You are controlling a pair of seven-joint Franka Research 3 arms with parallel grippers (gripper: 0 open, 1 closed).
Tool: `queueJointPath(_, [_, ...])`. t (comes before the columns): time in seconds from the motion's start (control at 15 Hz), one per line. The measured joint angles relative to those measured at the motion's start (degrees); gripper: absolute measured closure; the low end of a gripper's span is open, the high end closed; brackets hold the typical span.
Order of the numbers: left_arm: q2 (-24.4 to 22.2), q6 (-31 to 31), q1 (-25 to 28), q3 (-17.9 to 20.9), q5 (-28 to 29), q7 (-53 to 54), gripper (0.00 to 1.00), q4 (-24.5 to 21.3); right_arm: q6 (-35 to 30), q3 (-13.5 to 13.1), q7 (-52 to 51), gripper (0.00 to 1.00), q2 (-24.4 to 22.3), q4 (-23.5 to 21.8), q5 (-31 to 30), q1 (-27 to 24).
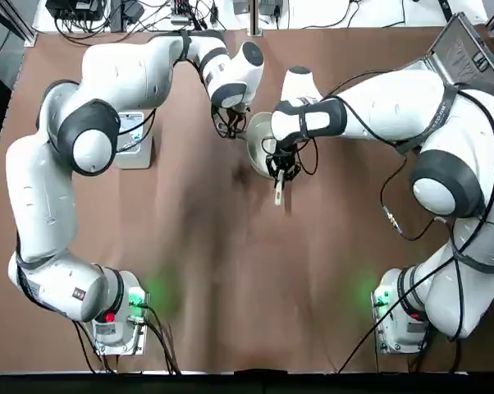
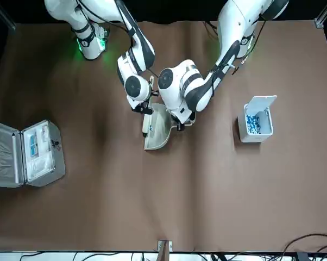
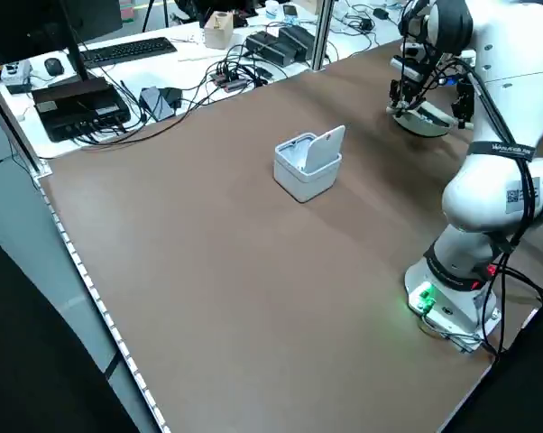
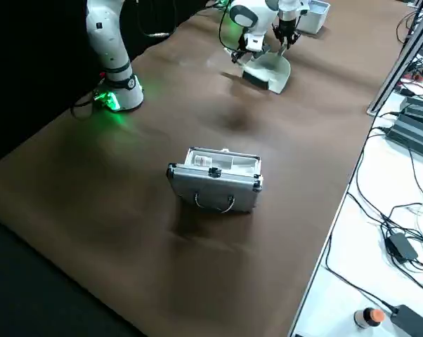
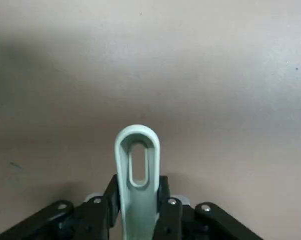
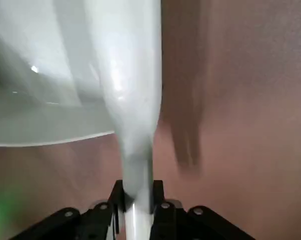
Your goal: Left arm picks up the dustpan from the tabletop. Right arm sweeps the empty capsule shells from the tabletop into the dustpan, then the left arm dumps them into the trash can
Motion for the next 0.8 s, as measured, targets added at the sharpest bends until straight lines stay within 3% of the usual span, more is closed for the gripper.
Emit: queueJointPath(0.8, [0.0, 0.0, 0.0, 0.1, 0.0, 0.0, 0.67, 0.0, -0.2, 0.1, -0.1, 0.74, 1.9, 3.5, 0.8, 1.5])
